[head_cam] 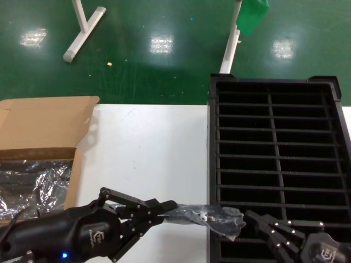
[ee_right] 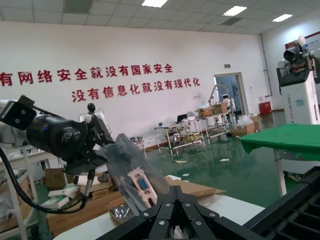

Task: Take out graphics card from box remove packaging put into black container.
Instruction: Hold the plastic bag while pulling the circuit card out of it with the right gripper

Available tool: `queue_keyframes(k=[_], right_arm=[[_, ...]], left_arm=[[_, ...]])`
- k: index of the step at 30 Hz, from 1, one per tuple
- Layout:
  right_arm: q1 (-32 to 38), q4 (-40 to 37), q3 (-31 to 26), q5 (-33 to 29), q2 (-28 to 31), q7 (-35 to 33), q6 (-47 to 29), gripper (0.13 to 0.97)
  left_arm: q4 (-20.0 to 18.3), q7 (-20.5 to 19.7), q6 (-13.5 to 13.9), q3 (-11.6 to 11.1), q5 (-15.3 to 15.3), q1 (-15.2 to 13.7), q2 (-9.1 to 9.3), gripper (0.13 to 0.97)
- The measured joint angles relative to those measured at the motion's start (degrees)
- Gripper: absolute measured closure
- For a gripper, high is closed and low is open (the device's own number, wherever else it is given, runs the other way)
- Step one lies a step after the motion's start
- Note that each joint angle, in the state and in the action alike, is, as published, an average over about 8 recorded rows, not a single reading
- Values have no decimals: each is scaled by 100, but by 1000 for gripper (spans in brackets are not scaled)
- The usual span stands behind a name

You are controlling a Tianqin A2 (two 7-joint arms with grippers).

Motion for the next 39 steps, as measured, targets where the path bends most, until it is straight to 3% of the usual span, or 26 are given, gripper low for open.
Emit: queue_keyframes(k=[11, 21, 29, 39], right_arm=[[-180, 28, 58, 50, -56, -36, 43, 947], [-161, -22, 93, 89, -28, -1, 28, 947], [-111, -144, 87, 102, -4, -6, -52, 947], [-65, -361, 80, 126, 122, 13, -260, 947]], left_arm=[[92, -7, -145, 358, 143, -314, 274, 955], [-1, -91, -284, 613, 250, -387, 438, 955], [-85, -180, -345, 711, 263, -341, 481, 955], [-176, -335, -326, 685, 189, -326, 408, 955]])
